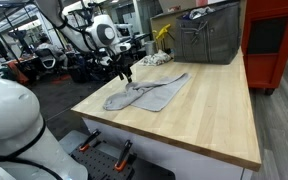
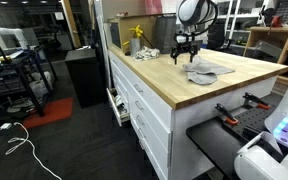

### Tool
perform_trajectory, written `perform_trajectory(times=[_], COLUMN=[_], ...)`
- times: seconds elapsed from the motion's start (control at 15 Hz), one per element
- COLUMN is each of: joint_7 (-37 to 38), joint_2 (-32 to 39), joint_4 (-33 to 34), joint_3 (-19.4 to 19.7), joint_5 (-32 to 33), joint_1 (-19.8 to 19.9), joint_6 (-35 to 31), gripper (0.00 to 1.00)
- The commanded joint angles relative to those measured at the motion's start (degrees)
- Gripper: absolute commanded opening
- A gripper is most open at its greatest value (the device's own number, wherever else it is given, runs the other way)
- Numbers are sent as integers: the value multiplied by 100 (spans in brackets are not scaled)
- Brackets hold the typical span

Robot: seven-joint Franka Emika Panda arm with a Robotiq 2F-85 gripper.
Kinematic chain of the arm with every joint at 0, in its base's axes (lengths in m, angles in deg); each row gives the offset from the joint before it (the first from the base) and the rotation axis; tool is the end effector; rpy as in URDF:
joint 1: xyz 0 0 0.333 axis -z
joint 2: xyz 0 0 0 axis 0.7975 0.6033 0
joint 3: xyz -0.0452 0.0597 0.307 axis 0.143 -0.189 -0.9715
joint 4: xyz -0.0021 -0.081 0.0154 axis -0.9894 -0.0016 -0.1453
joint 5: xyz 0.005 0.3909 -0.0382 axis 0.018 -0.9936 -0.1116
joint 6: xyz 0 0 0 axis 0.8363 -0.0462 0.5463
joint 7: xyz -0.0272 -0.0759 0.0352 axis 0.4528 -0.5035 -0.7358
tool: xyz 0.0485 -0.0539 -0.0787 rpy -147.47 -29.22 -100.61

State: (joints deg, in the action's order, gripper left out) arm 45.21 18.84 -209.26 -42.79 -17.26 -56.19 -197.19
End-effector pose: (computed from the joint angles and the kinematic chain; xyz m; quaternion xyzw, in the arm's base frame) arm 0.4984 0.0736 0.2853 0.9825 -0.1817 0.0271 0.0289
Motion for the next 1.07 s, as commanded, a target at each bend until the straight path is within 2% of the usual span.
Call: perform_trajectory(times=[0.0,0.13,0.2,0.27,0.33,0.87,1.0], joint_7=[66,23,-26,-60,-80,-102,-93], joint_2=[192,310,353,368,384,373,354], joint_4=[219,315,359,385,413,484,457], joint_3=[141,154,153,148,147,161,169], joint_5=[-28,-78,-140,-209,-262,-678,-727], joint_1=[-111,-126,-128,-132,-139,-166,-165], joint_6=[278,308,313,305,315,478,459], gripper=[100,100,75,74,68,5,0])
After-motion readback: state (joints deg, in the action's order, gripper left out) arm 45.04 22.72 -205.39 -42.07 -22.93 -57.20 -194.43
